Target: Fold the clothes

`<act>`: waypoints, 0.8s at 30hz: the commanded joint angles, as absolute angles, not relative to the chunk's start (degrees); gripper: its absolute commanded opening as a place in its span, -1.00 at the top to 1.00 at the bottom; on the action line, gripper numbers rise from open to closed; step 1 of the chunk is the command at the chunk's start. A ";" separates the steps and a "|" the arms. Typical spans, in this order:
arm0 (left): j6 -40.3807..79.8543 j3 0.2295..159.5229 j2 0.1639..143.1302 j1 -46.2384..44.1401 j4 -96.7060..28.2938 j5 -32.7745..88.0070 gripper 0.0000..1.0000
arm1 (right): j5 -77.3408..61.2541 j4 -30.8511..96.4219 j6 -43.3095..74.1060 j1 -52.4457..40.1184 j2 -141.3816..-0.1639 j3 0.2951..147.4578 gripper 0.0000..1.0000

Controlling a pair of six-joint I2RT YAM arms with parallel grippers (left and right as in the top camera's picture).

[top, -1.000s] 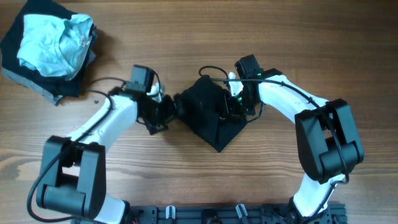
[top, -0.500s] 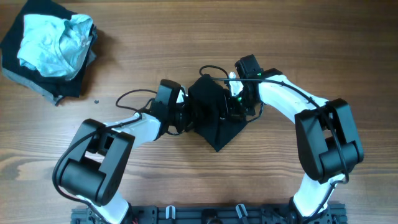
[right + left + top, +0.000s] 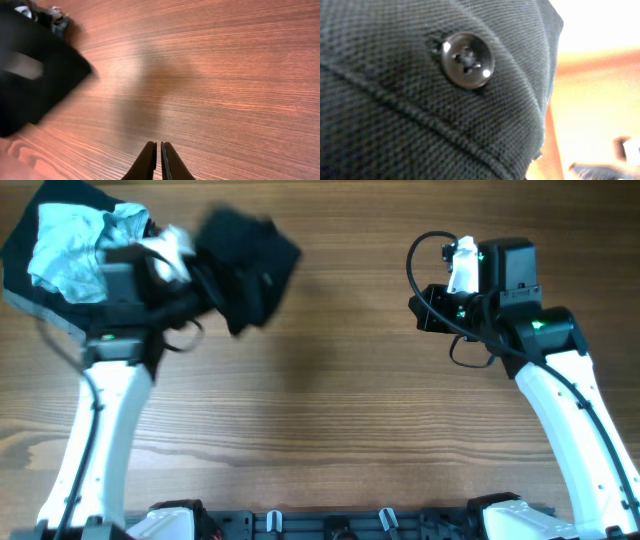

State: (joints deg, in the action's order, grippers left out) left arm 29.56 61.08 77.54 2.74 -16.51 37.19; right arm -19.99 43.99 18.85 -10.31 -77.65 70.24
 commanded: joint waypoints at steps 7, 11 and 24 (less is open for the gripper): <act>30.94 63.68 89.08 27.86 16.67 32.12 0.92 | -17.74 48.10 17.93 -10.41 -77.89 70.72 0.83; 34.79 63.68 101.23 32.05 22.44 26.68 0.82 | -17.69 49.36 16.49 -10.41 -77.89 70.72 0.82; 40.66 67.53 82.02 38.81 -12.91 35.55 -0.99 | -18.00 54.89 16.67 -10.41 -77.89 70.72 0.85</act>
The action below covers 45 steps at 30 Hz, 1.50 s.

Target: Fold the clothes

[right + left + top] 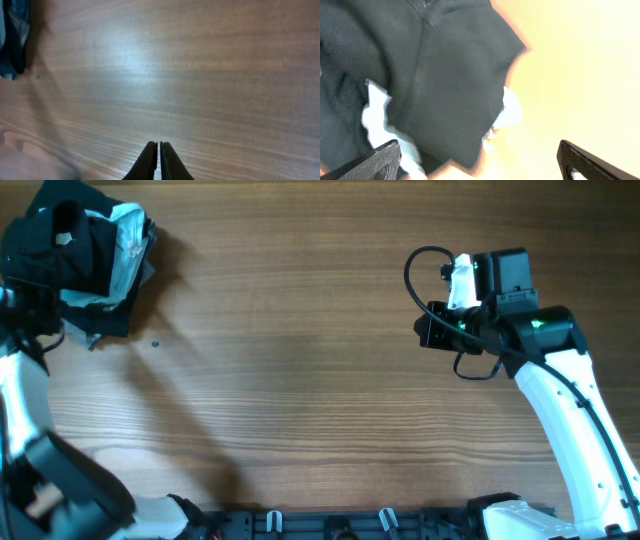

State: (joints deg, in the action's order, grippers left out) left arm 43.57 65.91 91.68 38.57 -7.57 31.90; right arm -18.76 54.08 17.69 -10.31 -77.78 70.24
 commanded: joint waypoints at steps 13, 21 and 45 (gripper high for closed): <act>-6.44 86.15 58.81 18.26 -69.28 29.95 -1.00 | -17.54 56.05 13.23 -10.52 -45.08 76.25 0.42; -0.62 90.24 42.06 3.01 -86.87 4.58 -1.00 | -17.34 64.53 9.17 -10.52 -35.51 76.23 -0.99; -0.62 90.24 41.41 2.98 -87.99 5.69 -1.00 | -15.49 40.32 -6.90 -4.27 -11.70 50.11 -0.99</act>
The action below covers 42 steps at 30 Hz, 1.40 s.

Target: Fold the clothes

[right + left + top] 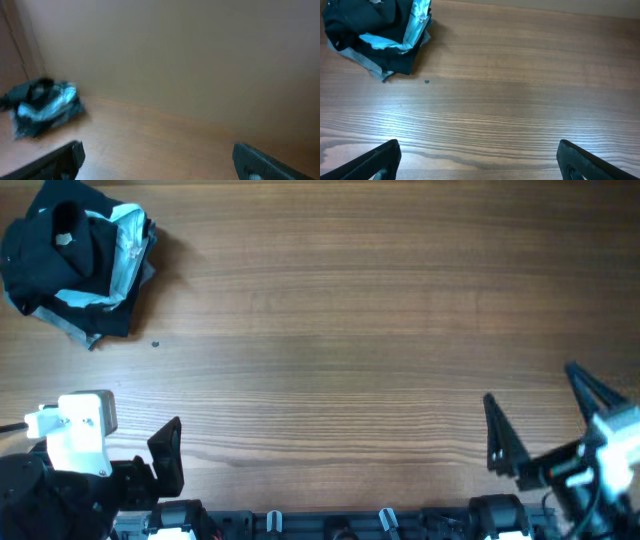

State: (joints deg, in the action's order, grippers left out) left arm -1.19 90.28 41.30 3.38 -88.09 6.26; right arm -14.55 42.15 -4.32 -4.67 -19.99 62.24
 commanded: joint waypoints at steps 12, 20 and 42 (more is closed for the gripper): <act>-0.62 90.24 41.39 2.98 -87.99 5.69 -1.00 | -19.53 -1.72 1.08 -4.10 -0.16 0.30 -0.99; -0.62 90.24 41.41 2.98 -87.99 5.69 -1.00 | -19.33 -1.69 1.56 -4.16 -0.27 0.30 -0.99; -0.80 63.22 22.35 2.48 -53.84 6.00 -1.00 | -19.31 -1.69 1.56 -4.16 -0.27 0.30 -1.00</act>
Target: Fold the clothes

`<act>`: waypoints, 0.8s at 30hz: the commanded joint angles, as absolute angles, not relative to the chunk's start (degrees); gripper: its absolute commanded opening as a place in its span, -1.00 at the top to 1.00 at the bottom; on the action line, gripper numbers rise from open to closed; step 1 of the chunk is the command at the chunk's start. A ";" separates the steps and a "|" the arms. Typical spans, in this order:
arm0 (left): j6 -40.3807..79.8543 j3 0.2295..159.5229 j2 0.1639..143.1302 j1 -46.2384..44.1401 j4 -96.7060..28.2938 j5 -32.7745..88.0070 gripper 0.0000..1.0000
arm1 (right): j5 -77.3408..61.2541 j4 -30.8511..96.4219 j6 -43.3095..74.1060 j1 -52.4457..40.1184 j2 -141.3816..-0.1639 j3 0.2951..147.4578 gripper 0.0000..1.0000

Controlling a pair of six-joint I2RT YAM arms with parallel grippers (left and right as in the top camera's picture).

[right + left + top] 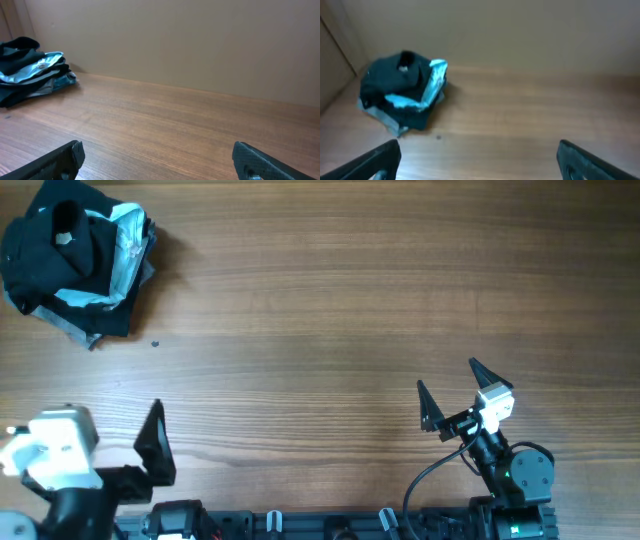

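Observation:
The clothes (75,255) are a stack of dark and light blue garments, a black one on top, at the table's back left corner. The stack also shows in the left wrist view (402,92) and far left in the right wrist view (30,70). My left gripper (478,150) is open at the front left edge, holding nothing. At the front edge, right of centre, my right gripper (458,392) is open and holds nothing, its fingers (67,157) spread wide. Both grippers are far from the stack.
A small dark speck (155,344) lies on the wooden table (330,320) just in front of the stack. A plain wall (175,40) rises behind the table's far edge. A rail with clips (330,525) runs along the front edge.
The right gripper has moved from the front right corner to the left along the front edge. The left wrist now looks across the table rather than down. The stack has not moved.
First my left gripper had a black garment at it beside the stack, and the right was shut over the back right. Then the black garment lay on the stack and the left was open. Later both arms stood open at the front edge, where they remain.

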State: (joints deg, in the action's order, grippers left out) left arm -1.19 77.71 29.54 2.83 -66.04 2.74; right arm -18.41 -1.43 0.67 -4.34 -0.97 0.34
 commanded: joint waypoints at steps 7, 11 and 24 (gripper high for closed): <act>-0.78 26.74 3.14 4.45 -15.11 19.11 -1.00 | -19.31 -1.69 1.54 -4.16 -0.27 0.30 -0.99; -0.78 13.26 0.21 4.19 4.47 19.33 -1.00 | -19.31 -1.69 1.56 -4.16 -0.27 0.30 -0.99; -0.60 0.36 0.19 0.51 -2.90 18.63 -1.00 | -19.31 -1.69 1.56 -4.16 -0.27 0.30 -0.99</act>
State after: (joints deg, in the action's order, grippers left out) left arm -0.93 0.56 0.67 1.69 2.28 18.55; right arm -18.41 -1.41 0.84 -4.34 -0.89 0.34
